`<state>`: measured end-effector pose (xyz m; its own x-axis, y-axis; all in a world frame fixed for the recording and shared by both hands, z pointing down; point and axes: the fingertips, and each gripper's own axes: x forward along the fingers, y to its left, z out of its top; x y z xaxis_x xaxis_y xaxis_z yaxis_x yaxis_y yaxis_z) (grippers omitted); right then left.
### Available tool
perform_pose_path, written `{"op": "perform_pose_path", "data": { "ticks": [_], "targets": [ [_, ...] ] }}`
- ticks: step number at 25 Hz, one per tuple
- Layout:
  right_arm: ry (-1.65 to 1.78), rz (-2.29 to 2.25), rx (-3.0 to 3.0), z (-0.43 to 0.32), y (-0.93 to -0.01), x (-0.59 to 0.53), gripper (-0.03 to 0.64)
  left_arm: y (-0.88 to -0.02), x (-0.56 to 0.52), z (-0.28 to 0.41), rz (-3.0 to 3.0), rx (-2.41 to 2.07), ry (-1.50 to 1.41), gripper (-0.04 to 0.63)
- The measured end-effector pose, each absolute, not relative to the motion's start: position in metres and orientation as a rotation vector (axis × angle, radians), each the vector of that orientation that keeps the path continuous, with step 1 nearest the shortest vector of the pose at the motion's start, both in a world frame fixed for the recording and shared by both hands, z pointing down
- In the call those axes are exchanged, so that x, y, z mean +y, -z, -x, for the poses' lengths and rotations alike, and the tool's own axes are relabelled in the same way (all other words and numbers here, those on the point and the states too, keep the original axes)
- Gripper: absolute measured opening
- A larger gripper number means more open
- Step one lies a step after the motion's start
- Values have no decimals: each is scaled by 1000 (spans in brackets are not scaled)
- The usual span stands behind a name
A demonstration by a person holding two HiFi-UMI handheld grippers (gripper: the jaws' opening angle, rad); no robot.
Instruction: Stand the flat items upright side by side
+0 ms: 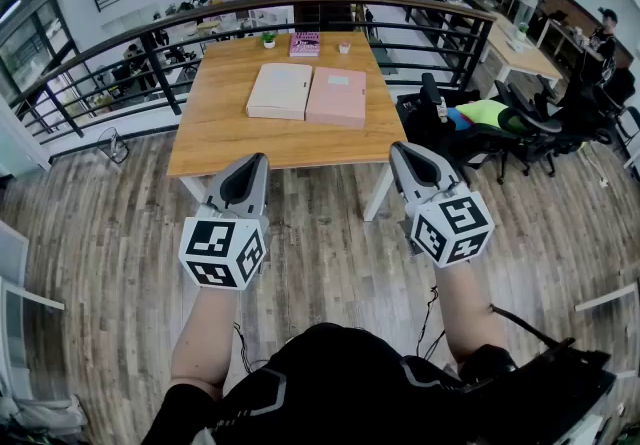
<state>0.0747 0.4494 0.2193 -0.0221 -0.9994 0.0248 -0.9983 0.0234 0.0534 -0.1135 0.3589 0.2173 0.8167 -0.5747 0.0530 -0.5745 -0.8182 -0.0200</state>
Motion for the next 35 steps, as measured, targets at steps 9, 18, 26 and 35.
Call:
{"op": "perform_pose_path", "data": {
  "ticks": [9, 18, 26, 35],
  "targets": [
    [9, -2154, -2217, -76, -222, 461, 8, -214, 370, 116, 2947, 999, 101, 29],
    [24, -2163, -2209, -81, -222, 466, 9, -217, 374, 115, 2961, 1028, 94, 31],
    [15, -2204, -2199, -84, -226, 471, 14, -217, 377, 124, 2974, 1078, 11, 31],
    [23, -2207, -2227, -79, -220, 472, 82, -223, 370, 133, 2972, 1089, 83, 46]
  ]
}}
